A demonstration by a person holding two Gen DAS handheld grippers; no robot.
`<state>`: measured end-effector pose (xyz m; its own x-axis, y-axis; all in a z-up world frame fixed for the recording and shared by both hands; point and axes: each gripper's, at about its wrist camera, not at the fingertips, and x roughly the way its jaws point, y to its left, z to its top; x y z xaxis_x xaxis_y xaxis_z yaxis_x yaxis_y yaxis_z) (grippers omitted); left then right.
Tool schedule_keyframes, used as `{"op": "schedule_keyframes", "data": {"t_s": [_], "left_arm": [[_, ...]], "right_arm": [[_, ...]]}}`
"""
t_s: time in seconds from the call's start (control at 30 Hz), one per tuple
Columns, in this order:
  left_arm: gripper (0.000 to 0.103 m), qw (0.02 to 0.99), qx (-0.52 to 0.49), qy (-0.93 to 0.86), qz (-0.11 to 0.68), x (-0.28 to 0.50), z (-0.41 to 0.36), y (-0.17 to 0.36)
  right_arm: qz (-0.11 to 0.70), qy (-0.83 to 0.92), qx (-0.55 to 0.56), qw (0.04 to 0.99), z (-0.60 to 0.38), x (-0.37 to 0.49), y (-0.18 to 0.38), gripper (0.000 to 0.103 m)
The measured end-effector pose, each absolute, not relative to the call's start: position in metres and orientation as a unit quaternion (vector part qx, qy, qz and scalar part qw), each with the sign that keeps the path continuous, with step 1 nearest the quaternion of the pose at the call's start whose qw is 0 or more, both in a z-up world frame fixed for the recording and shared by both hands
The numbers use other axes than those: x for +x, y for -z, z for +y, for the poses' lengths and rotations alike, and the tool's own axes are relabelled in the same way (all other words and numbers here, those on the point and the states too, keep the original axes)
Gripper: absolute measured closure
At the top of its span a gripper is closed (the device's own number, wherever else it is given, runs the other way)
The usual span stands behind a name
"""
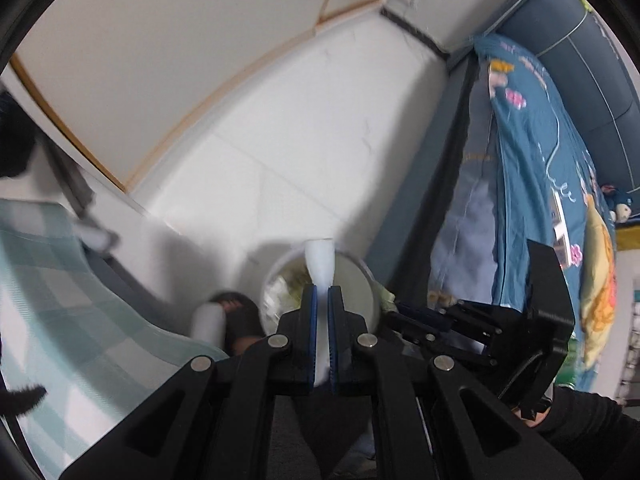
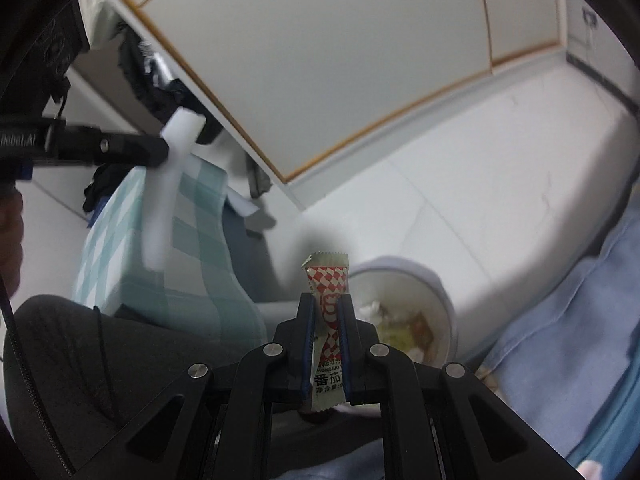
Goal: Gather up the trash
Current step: 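Carry the foam strip and snack wrapper over the white trash bin, then open both tools to drop the wrapper and foam strip into the bin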
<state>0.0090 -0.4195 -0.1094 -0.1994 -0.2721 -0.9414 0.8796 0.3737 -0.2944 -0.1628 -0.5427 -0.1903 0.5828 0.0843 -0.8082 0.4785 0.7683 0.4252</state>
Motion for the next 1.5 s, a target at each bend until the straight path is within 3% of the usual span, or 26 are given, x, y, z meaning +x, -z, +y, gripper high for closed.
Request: {"op": "schedule_keyframes", "data": {"t_s": [0.23,0.73,1.1,1.17,1.23,1.27,1.43,1.5], "left_arm": [[0.102,0.526,0.29,0.48,0.639,0.011,-0.441,0.165],[0.101,0.454,0.284,0.458,0.709,0.009,-0.462,0.223],[0.096,0.449,0.3,0.447,0.714,0.004,-0.461,0.231],[0.091,0.456,0.302,0.445,0.709,0.004,-0.459,0.228],[0.074,0.474,0.303,0.442,0.699,0.005,-0.458,0.22],[0.071,0.481,0.302,0.441,0.695,0.005,-0.457,0.216],[0.069,0.535,0.297,0.447,0.652,0.002,-0.451,0.182],[0.062,0.56,0.299,0.45,0.627,0.0,-0.45,0.167]], "right_arm": [[0.451,0.109,0.37,0.805,-0.552,-0.162,0.221,0.093],[0.468,0.143,0.412,0.769,-0.567,-0.169,0.25,0.089],[0.486,0.155,0.38,0.771,-0.562,-0.176,0.229,0.073],[0.482,0.162,0.383,0.771,-0.562,-0.181,0.224,0.067],[0.48,0.166,0.384,0.771,-0.562,-0.182,0.221,0.064],[0.481,0.166,0.383,0.771,-0.562,-0.182,0.219,0.063],[0.476,0.166,0.388,0.772,-0.562,-0.182,0.211,0.062],[0.473,0.168,0.387,0.774,-0.562,-0.183,0.207,0.061]]}}
